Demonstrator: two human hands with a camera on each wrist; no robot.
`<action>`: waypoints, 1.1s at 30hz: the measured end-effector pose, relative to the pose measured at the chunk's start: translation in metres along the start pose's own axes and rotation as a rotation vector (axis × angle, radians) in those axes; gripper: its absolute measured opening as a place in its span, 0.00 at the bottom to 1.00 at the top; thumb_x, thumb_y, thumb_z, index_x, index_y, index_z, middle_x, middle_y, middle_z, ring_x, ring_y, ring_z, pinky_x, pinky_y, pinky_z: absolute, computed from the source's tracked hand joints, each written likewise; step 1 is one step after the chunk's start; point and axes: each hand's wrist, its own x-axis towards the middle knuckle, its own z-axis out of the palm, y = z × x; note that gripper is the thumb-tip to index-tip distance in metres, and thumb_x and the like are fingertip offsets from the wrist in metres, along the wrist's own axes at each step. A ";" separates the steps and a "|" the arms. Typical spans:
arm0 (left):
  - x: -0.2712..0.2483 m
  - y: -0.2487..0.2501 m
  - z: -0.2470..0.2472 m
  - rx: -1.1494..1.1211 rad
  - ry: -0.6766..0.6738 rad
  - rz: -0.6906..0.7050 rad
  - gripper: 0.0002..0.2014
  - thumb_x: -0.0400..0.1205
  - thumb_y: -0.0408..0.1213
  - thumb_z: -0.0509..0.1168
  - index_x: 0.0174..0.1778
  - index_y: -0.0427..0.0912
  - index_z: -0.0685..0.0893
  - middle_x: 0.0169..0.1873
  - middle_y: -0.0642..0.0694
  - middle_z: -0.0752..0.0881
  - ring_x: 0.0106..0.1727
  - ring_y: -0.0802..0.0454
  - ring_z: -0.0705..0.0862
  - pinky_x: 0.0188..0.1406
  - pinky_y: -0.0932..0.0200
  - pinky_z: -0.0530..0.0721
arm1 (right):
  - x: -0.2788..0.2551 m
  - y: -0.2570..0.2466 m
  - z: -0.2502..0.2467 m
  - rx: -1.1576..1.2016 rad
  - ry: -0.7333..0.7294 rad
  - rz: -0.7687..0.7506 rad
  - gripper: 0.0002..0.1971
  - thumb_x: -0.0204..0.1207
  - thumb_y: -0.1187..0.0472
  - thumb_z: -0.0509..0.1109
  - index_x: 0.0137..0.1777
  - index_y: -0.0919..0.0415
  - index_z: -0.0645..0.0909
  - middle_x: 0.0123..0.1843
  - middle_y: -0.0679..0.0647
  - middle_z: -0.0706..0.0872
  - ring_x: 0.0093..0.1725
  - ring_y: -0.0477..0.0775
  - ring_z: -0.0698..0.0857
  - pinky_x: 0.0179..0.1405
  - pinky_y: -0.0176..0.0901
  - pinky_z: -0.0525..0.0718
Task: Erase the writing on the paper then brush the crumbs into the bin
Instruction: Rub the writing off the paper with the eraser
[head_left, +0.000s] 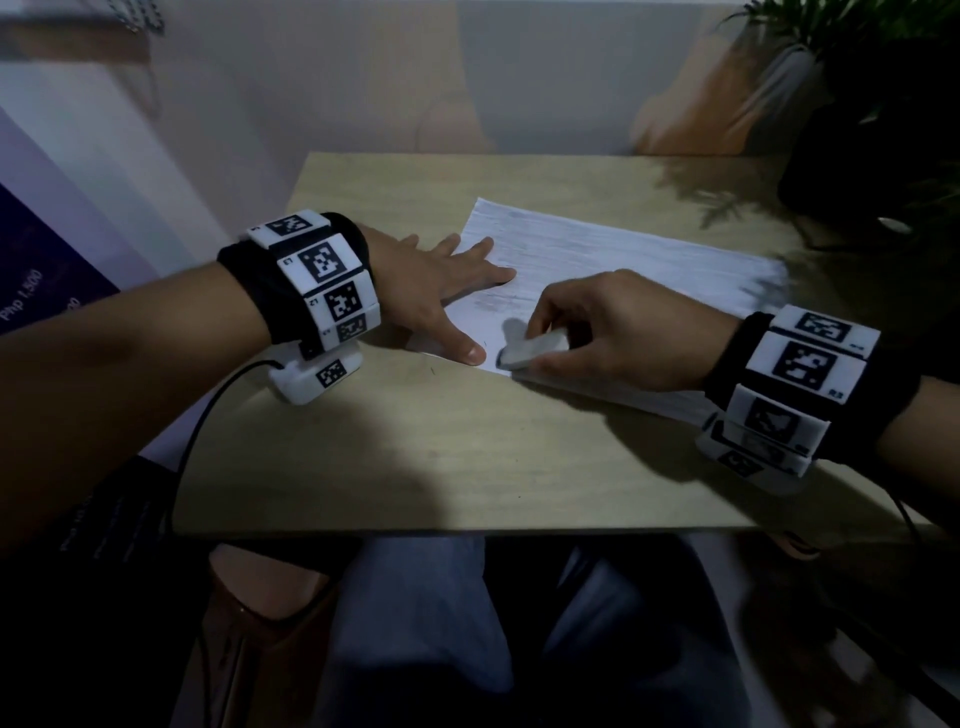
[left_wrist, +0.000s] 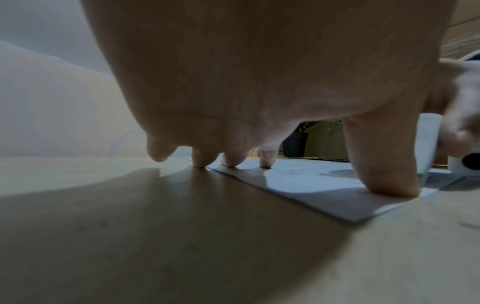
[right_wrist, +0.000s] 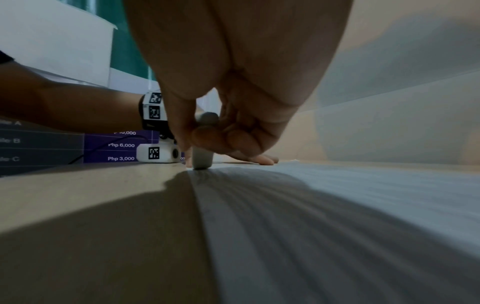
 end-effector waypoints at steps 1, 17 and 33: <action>0.000 0.000 0.000 -0.001 0.002 0.000 0.57 0.68 0.76 0.62 0.88 0.67 0.35 0.87 0.56 0.28 0.88 0.48 0.29 0.86 0.35 0.31 | 0.002 0.002 0.000 0.001 0.021 0.018 0.16 0.70 0.40 0.75 0.49 0.49 0.85 0.38 0.42 0.86 0.38 0.42 0.82 0.36 0.34 0.76; 0.000 0.000 -0.001 0.009 -0.005 0.001 0.56 0.73 0.74 0.63 0.88 0.66 0.34 0.87 0.55 0.27 0.88 0.48 0.28 0.86 0.34 0.32 | 0.000 0.000 0.001 -0.048 0.048 0.002 0.16 0.73 0.38 0.71 0.49 0.49 0.87 0.36 0.43 0.86 0.38 0.41 0.82 0.38 0.41 0.78; -0.002 0.001 0.000 0.010 0.009 -0.004 0.54 0.77 0.70 0.65 0.88 0.65 0.35 0.87 0.55 0.28 0.88 0.47 0.29 0.86 0.33 0.33 | 0.005 0.009 0.002 -0.126 0.192 -0.014 0.11 0.79 0.47 0.68 0.46 0.53 0.86 0.33 0.46 0.84 0.38 0.55 0.84 0.38 0.49 0.79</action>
